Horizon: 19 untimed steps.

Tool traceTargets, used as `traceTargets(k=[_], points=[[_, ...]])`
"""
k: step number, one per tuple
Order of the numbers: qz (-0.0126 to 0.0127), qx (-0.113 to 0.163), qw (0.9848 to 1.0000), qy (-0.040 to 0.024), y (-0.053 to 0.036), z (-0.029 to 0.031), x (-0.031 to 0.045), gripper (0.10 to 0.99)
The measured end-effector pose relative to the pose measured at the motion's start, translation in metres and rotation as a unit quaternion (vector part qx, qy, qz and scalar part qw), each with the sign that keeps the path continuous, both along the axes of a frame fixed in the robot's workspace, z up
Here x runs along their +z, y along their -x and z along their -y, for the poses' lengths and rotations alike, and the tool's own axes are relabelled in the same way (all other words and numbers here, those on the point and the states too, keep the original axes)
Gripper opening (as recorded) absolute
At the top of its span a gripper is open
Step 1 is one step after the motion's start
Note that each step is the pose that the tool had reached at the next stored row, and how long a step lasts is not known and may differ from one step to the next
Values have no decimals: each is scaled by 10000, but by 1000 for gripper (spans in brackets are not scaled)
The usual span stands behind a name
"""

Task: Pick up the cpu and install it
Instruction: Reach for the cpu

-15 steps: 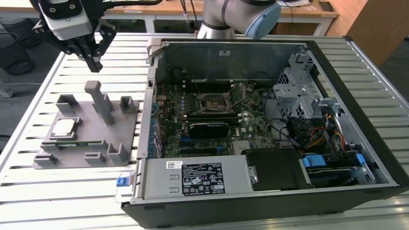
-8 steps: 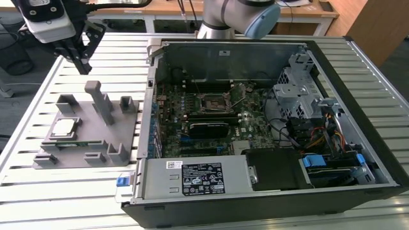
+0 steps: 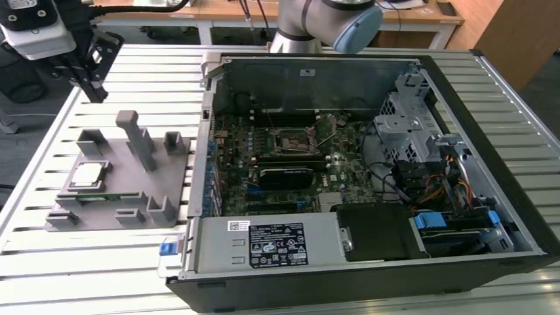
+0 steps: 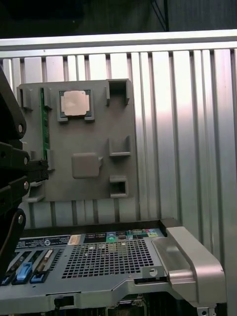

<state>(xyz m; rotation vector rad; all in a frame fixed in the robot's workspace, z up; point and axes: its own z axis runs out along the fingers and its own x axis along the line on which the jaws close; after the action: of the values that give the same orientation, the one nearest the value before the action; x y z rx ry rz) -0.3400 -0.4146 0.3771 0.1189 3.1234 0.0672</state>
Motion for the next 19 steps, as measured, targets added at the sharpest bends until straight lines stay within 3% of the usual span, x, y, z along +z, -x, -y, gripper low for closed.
traceTargets(k=[19], points=[[-3, 0, 10000, 0, 568, 1, -37, 106]])
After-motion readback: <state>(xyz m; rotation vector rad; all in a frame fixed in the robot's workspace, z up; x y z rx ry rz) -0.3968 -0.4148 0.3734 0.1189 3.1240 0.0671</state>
